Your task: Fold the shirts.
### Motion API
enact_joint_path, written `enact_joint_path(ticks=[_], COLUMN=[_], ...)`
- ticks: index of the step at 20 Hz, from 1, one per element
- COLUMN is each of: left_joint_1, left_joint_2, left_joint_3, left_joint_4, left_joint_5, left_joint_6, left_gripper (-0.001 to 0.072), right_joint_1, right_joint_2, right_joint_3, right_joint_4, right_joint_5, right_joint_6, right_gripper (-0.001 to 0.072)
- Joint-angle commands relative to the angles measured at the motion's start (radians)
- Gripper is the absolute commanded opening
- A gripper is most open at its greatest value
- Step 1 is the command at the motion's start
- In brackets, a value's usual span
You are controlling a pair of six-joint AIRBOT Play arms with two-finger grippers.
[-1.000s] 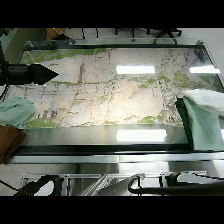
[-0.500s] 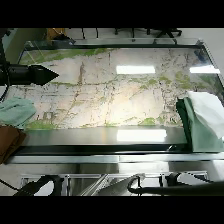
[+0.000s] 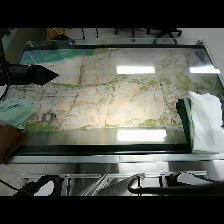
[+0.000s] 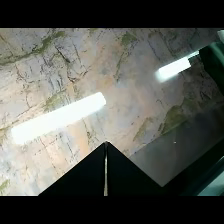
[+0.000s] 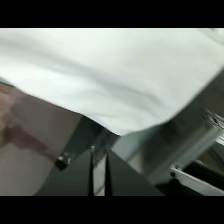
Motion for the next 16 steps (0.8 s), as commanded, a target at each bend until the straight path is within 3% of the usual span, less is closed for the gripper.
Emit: enact_joint_path(ticks=[1,6,11,16], left_joint_1=[0.002,-0.047,-0.192,-0.211], left_joint_2=[0.003,0.105,0.300,0.415], left_joint_3=[0.000,-0.102,-0.444,-0.599], left_joint_4=[0.000,-0.045,-0.042,-0.041], left_joint_5=[0.005,-0.018,0.023,0.043], left_joint_6=[-0.006,-0.056,-0.056,-0.074], left_gripper=[0.0020,0.0020,0.0020,0.0020], right_joint_1=[0.067,0.521,1.130,1.373], right_joint_2=[0.016,0.070,0.126,0.109], right_joint_3=[0.031,-0.034,-0.285,-0.315], right_joint_4=[0.352,0.351,0.221,0.179], right_joint_5=[-0.215,-0.387,-0.608,-0.722], right_joint_6=[-0.109,-0.265,-0.267,-0.277], right_gripper=[0.0022,0.0021,0.0021,0.0022])
